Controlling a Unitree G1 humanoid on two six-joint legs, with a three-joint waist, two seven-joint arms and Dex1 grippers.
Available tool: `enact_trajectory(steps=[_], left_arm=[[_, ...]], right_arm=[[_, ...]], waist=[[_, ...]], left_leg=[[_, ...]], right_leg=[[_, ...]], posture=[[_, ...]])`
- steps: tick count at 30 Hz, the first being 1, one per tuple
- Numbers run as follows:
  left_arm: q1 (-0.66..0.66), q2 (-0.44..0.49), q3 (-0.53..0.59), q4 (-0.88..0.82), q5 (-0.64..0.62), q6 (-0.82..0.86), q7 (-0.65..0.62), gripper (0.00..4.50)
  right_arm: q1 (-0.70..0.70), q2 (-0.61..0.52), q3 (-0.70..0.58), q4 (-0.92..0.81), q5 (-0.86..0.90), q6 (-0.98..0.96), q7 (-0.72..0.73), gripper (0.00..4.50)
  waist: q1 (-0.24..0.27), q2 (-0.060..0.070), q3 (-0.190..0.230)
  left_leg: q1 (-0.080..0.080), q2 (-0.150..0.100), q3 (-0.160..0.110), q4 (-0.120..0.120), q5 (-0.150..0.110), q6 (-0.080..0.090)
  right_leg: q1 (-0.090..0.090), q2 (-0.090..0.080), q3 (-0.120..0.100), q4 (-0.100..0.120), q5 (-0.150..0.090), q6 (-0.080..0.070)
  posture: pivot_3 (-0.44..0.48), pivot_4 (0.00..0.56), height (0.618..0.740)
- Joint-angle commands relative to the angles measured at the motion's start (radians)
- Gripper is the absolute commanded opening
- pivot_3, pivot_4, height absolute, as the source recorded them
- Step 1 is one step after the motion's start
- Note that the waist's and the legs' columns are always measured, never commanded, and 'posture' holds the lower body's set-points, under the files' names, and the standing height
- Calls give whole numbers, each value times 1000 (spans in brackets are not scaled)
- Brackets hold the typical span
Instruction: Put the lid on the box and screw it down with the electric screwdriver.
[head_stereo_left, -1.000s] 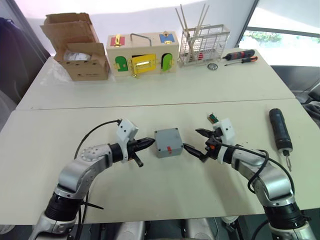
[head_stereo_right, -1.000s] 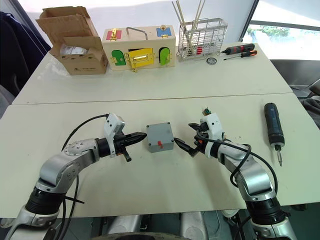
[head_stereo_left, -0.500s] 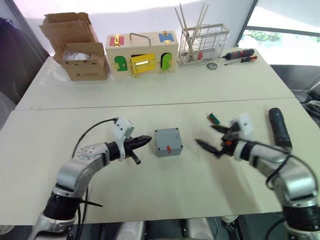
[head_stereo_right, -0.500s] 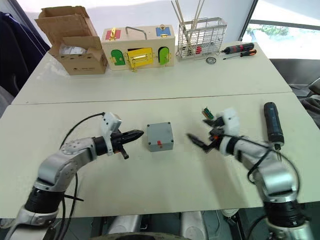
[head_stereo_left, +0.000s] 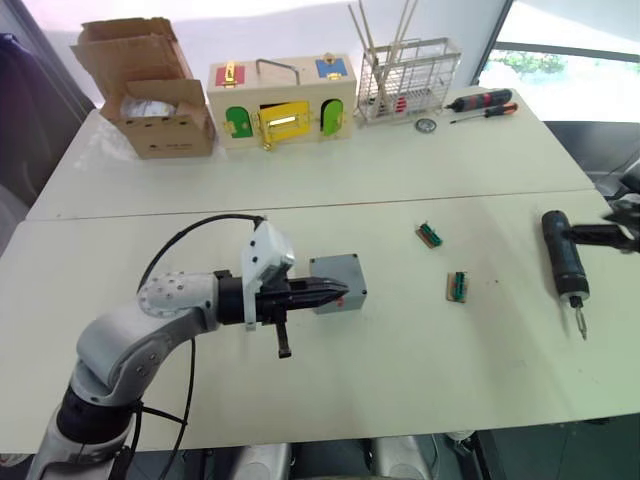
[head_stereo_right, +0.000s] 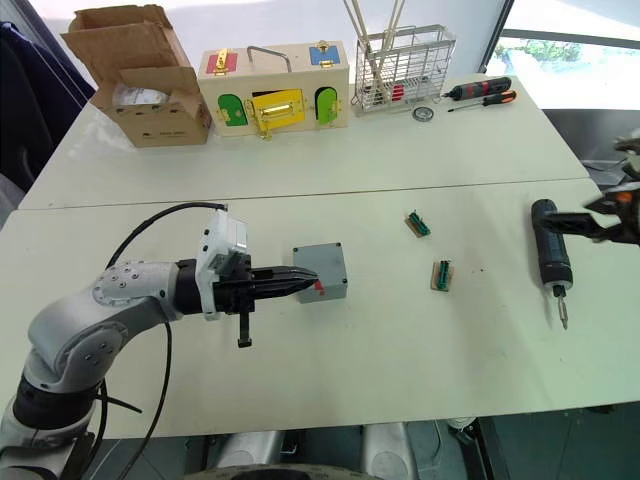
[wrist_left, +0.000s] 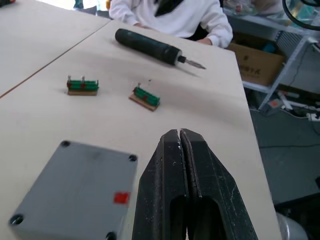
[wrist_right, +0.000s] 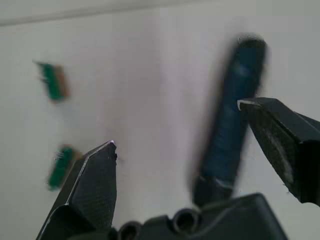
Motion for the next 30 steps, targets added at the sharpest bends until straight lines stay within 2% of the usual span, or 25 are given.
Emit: enact_trajectory(steps=[1,3,5,8,15,21,24,30], left_arm=[[34,-2,-6,-74,-19,18,52,0],[60,-3,-8,-101,-29,32,84,0],[89,-7,-3,-126,-39,47,121,0],[117,-7,6,-161,-58,62,167,0],[148,1,16,-200,-90,80,238,0],[183,25,32,-218,-110,97,288,0],[204,32,51,-233,-134,103,316,0],[218,41,62,-246,-167,106,360,0]], right_arm=[[-219,61,196,259,-162,-2,195,4467],[-321,116,270,417,-252,-57,245,4467],[-394,179,302,584,-331,-128,226,4467],[-457,234,313,717,-398,-170,241,4467],[-459,297,312,819,-496,-237,277,4467],[-419,382,209,860,-495,-295,67,4467],[-413,406,174,867,-500,-311,7,3806],[-402,433,154,871,-537,-329,4,1960]], waist=[[-17,1,1],[-28,2,0],[-28,2,0],[-14,2,1],[-5,2,0],[-15,2,-1],[-13,1,-1],[-14,-1,-2]], left_leg=[[0,0,0,0,0,0],[2,0,1,0,0,-1],[2,1,1,-1,3,-5],[0,0,0,-1,4,-7],[-1,-1,-1,0,5,-8],[1,-1,-1,0,6,-11],[1,-1,-1,0,6,-11],[1,-1,-1,1,6,-11]], right_leg=[[0,0,0,1,0,0],[0,1,1,1,1,1],[0,1,1,2,1,1],[-2,1,1,1,1,1],[-2,0,1,2,1,1],[-2,1,2,4,2,0],[-1,1,2,4,2,0],[-1,1,2,4,2,0]], posture=[[0,150,739],[0,150,739],[0,150,739],[0,150,739],[0,150,739],[0,150,739],[0,150,739],[0,150,739]])
